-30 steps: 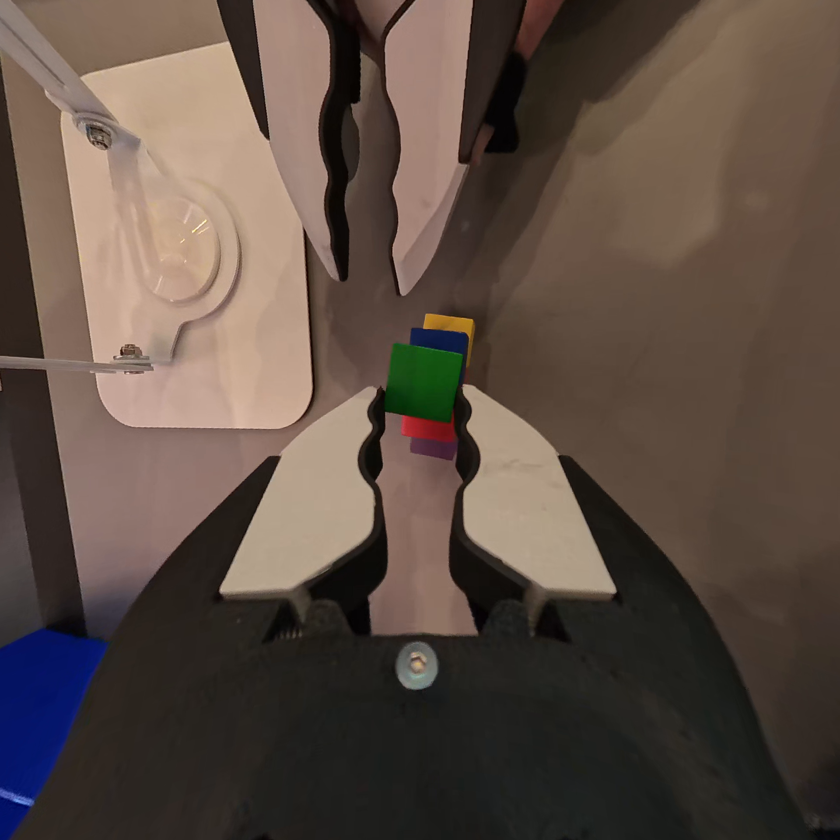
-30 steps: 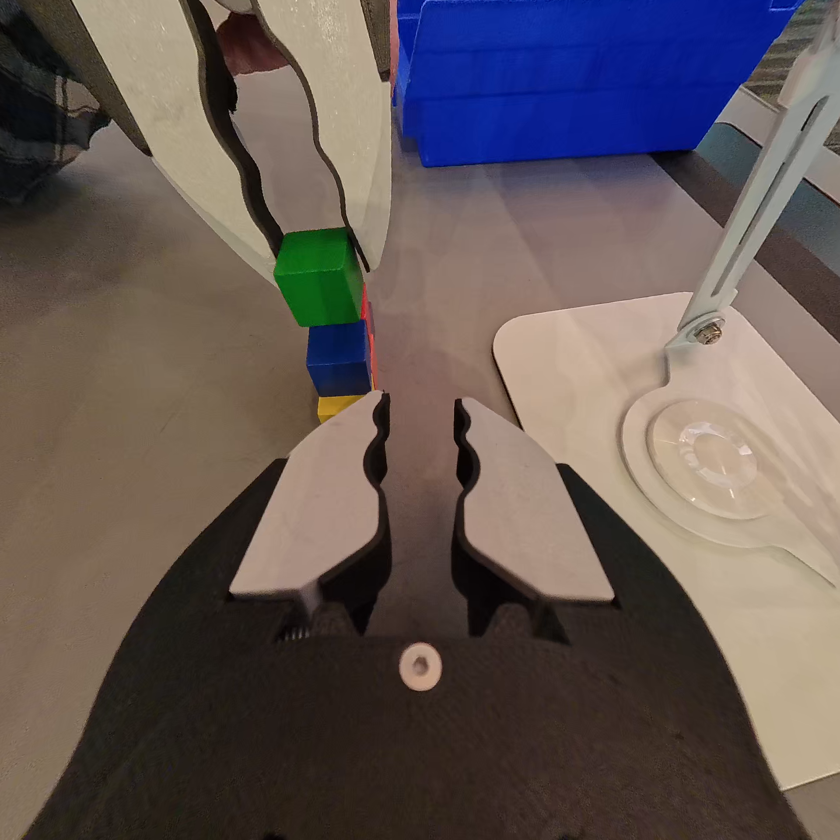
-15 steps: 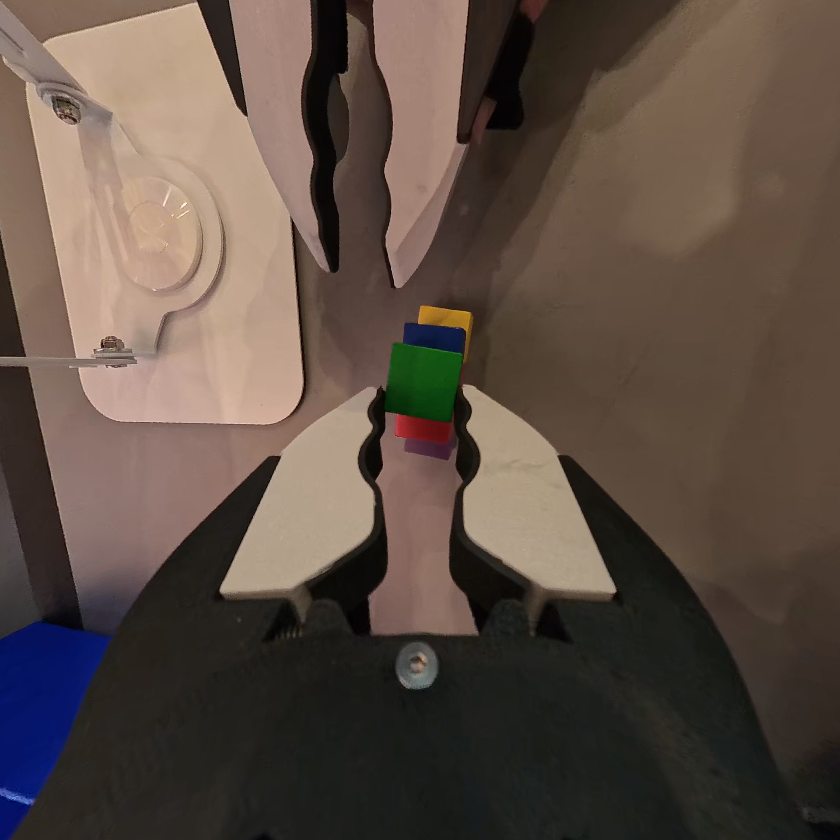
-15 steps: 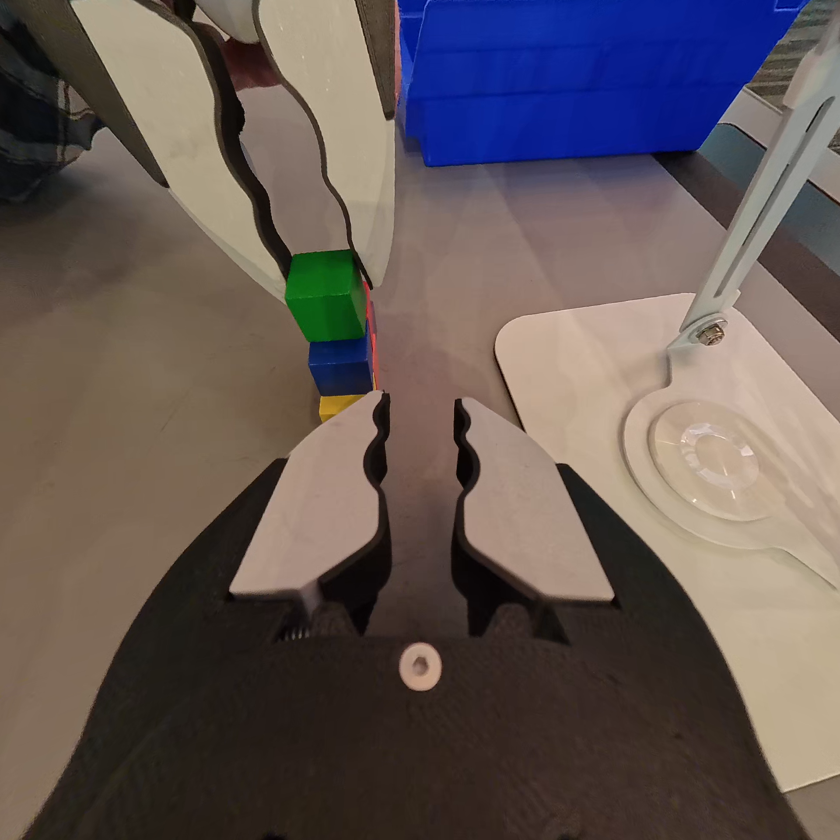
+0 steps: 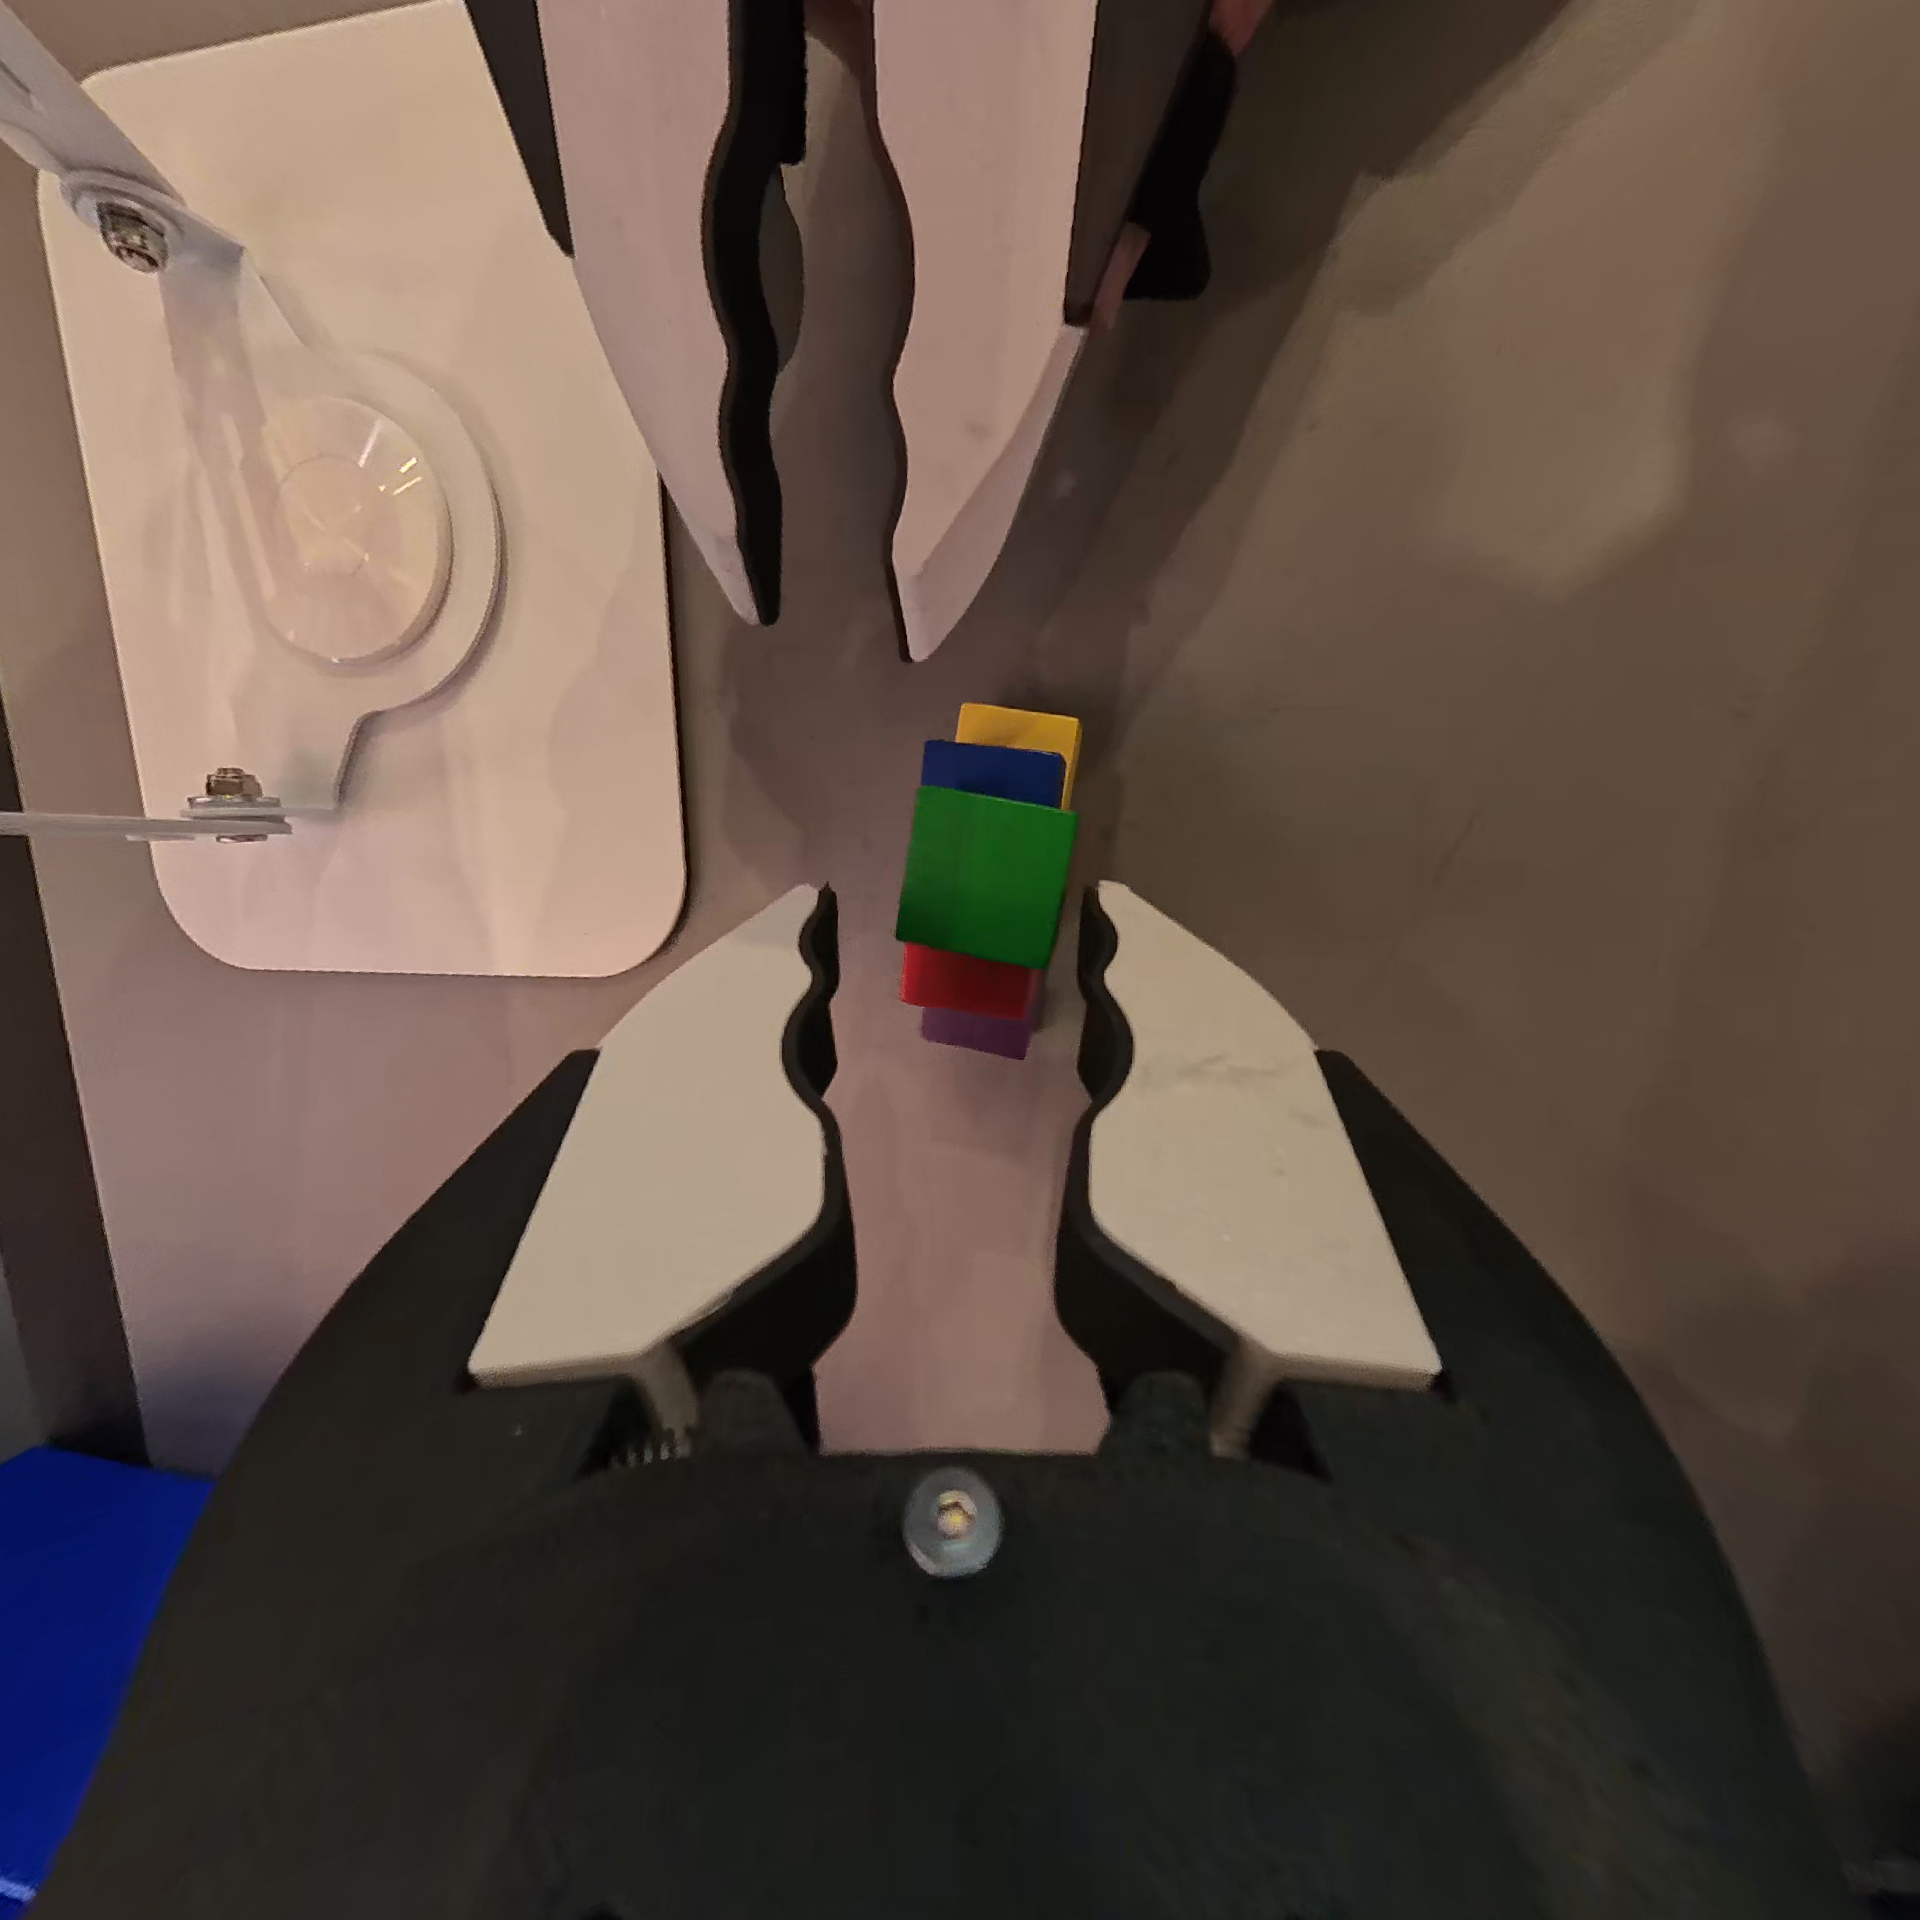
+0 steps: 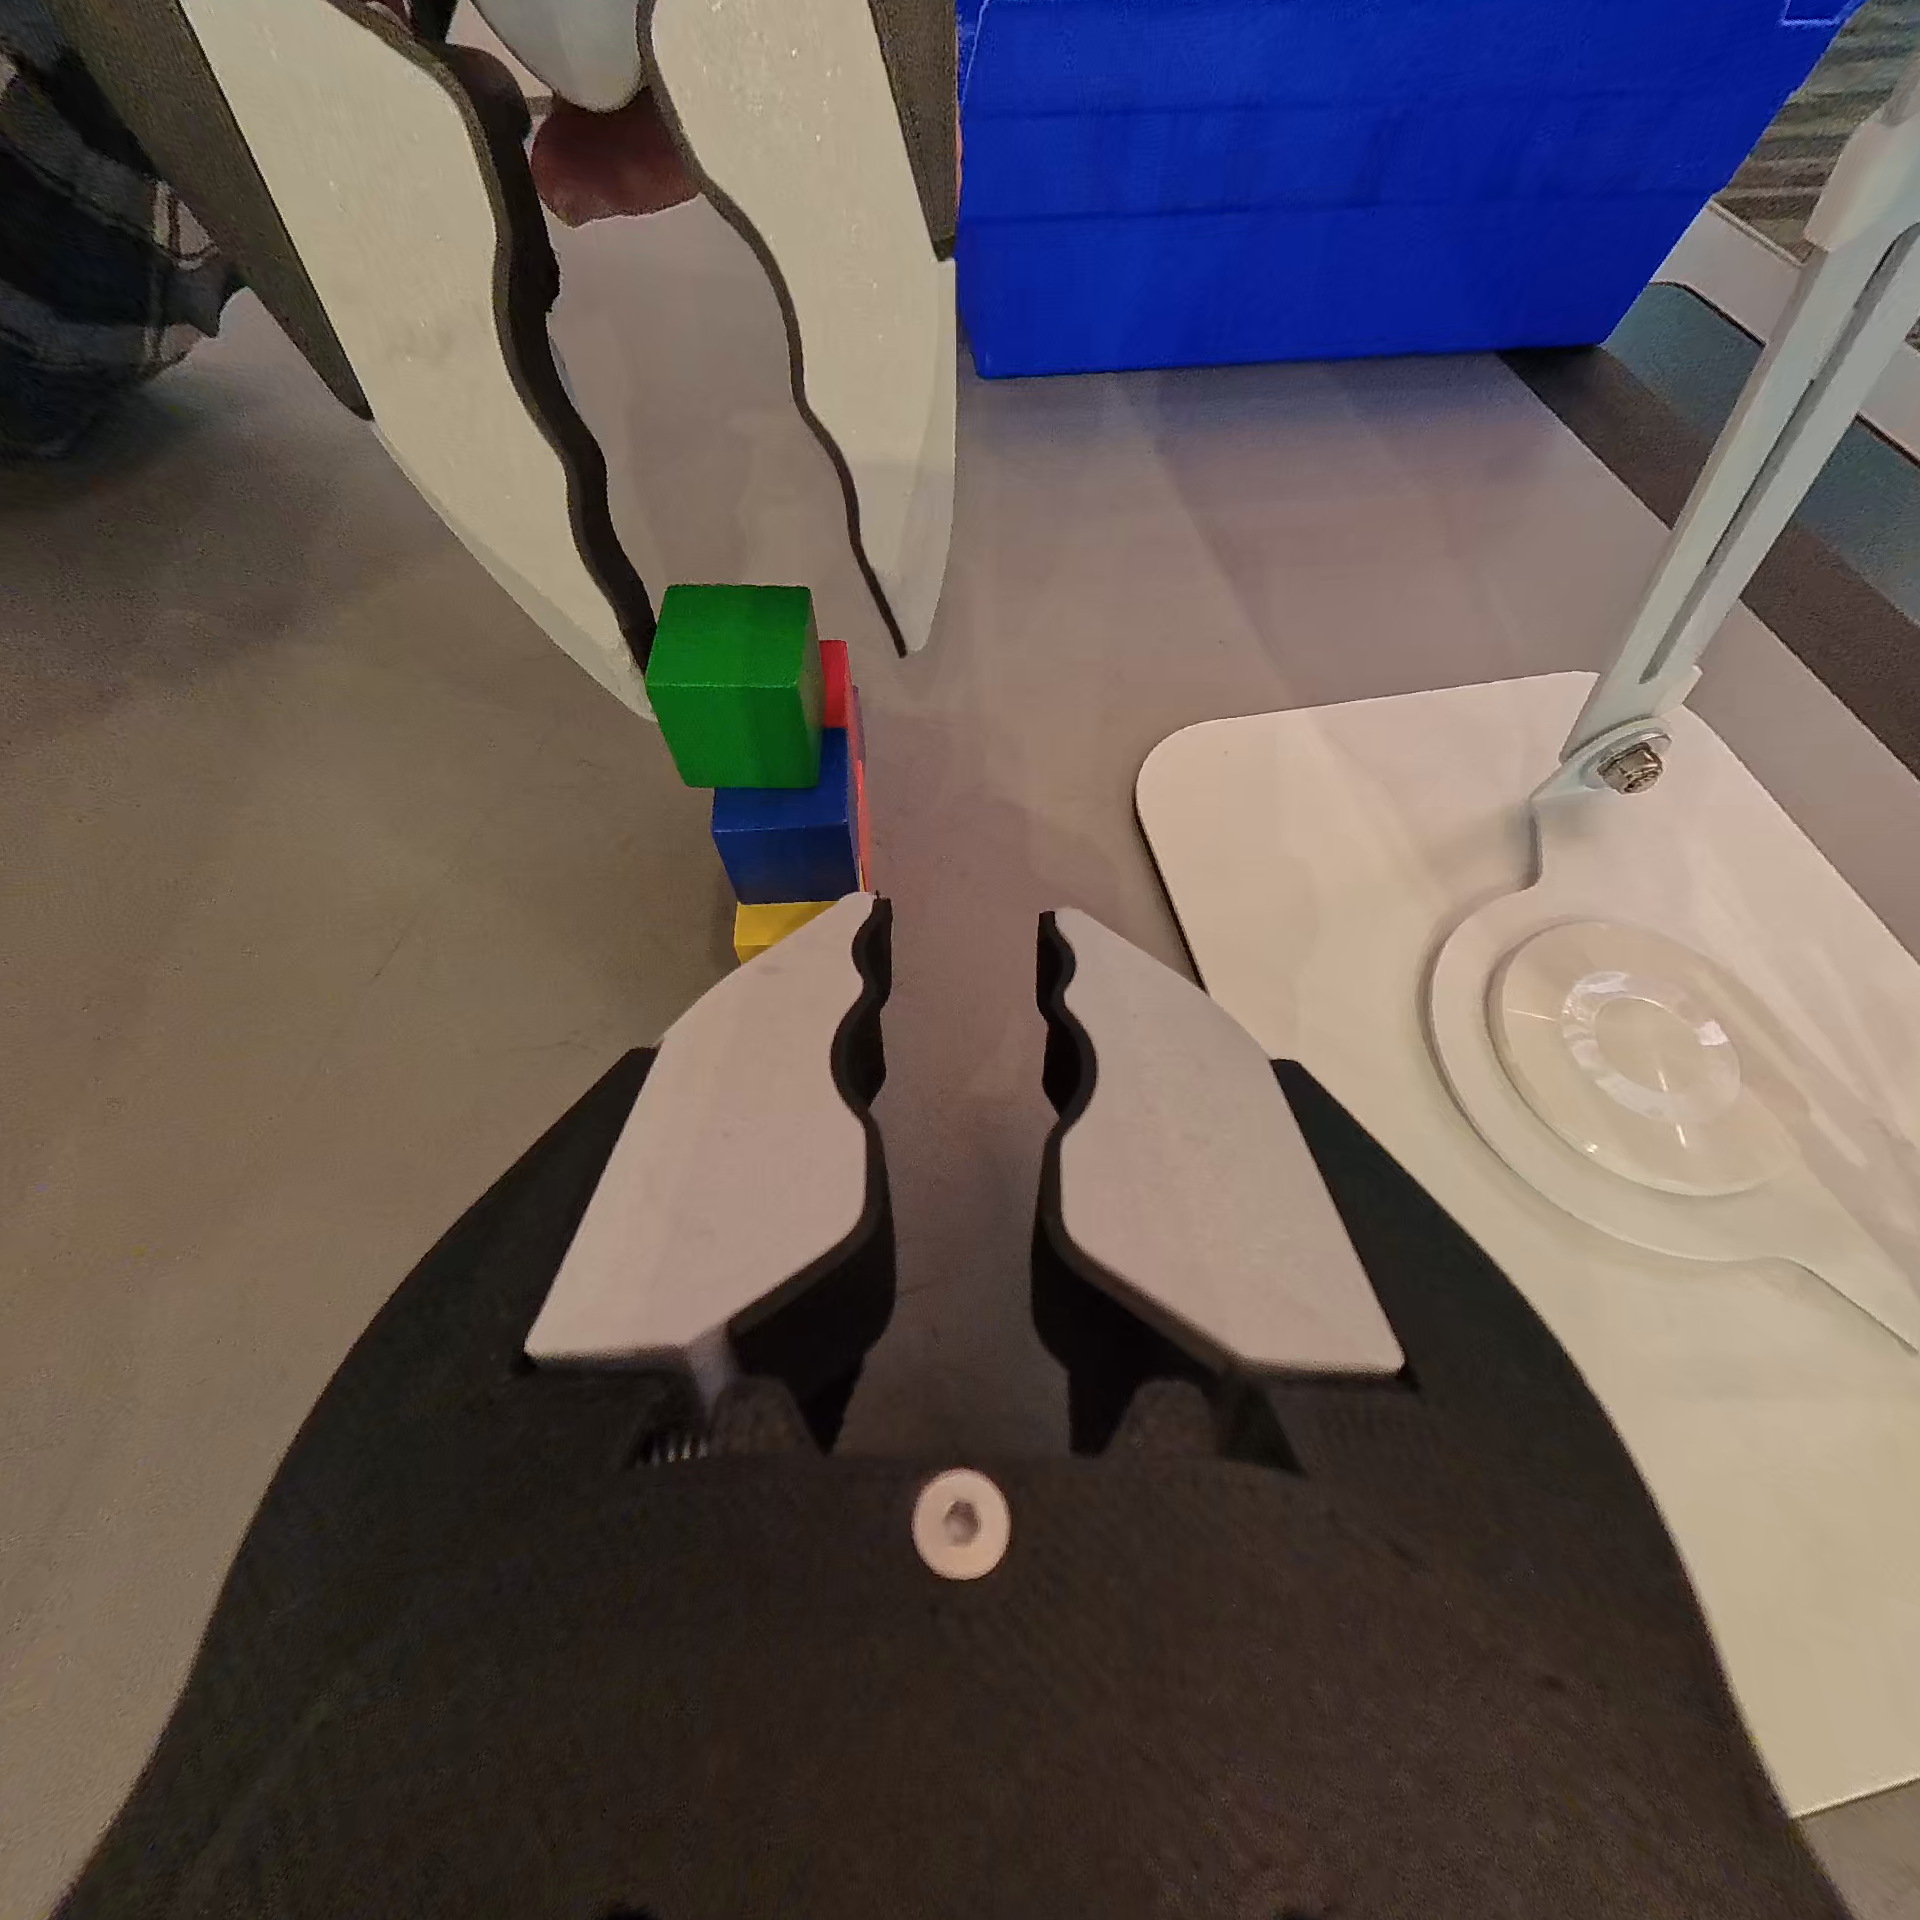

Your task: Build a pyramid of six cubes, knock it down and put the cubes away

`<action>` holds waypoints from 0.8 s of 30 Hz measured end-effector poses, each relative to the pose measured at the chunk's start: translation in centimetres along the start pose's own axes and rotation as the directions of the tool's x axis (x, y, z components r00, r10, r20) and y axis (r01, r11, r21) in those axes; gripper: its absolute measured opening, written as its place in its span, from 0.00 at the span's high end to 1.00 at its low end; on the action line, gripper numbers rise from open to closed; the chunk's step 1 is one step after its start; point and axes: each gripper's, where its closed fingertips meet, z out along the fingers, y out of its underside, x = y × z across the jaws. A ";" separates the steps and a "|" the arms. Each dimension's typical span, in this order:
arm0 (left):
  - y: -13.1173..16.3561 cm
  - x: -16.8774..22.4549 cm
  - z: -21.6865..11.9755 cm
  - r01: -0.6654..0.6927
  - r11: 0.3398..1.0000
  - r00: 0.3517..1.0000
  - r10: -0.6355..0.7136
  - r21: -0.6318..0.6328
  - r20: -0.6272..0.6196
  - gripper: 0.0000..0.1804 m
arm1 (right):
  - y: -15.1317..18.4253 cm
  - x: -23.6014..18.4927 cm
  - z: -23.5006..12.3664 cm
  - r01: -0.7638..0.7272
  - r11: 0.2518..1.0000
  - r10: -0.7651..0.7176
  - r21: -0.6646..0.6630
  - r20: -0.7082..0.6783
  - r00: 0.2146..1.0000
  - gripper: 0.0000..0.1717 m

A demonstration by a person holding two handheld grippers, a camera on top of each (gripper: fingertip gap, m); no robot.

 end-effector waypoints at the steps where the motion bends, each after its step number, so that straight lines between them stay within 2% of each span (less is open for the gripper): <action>1: 0.0 -0.1 -0.1 0.003 1.000 1.000 -0.003 0.002 0.004 0.76 | 0.0 0.0 0.0 0.000 1.000 0.000 0.000 0.000 1.000 0.85; 3: 0.0 -0.2 -0.1 -0.004 1.000 1.000 0.004 0.001 0.011 0.76 | 0.0 0.0 0.0 0.001 1.000 -0.001 -0.001 0.001 1.000 0.85; 7: 0.0 -0.1 0.1 -0.021 1.000 1.000 0.022 -0.006 0.016 0.83 | 0.0 0.0 0.0 0.002 1.000 -0.002 -0.001 0.002 1.000 0.85; 24: 0.3 -0.1 0.0 -0.001 1.000 1.000 0.001 -0.028 0.014 0.83 | 0.1 0.0 0.0 0.002 1.000 -0.002 0.000 0.000 1.000 0.84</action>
